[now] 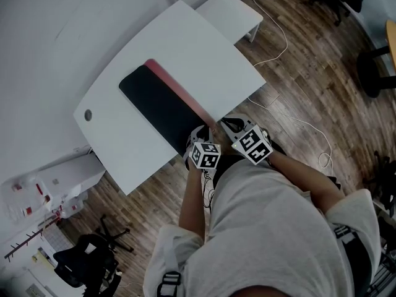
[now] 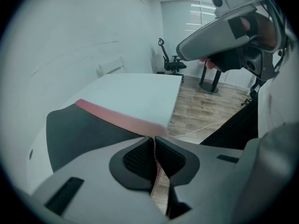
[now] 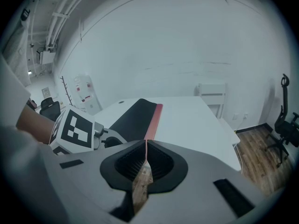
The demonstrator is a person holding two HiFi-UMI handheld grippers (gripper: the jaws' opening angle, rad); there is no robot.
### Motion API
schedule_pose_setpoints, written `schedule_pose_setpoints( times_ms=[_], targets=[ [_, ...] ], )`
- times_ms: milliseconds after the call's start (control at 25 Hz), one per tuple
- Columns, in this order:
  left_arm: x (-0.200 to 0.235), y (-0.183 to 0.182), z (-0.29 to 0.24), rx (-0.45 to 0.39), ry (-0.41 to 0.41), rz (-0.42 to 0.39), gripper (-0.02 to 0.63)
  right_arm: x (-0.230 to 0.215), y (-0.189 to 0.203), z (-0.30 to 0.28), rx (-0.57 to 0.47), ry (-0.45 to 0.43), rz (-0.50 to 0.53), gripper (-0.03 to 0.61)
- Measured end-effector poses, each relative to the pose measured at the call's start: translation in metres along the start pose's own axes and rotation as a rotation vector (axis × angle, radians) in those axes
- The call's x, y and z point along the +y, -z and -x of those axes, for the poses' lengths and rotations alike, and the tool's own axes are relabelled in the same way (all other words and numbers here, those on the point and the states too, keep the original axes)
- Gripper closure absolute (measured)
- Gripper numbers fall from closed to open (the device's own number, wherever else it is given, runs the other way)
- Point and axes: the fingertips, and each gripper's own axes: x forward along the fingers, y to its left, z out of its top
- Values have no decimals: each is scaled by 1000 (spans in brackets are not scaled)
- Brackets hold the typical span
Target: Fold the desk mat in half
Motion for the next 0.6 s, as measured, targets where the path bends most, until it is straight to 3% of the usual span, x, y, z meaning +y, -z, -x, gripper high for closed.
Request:
schedule_pose_setpoints(
  times_ms=[600],
  targets=[
    [-3, -6, -5, 1, 16, -12, 571, -7, 3, 0, 2, 5, -24, 537]
  ],
)
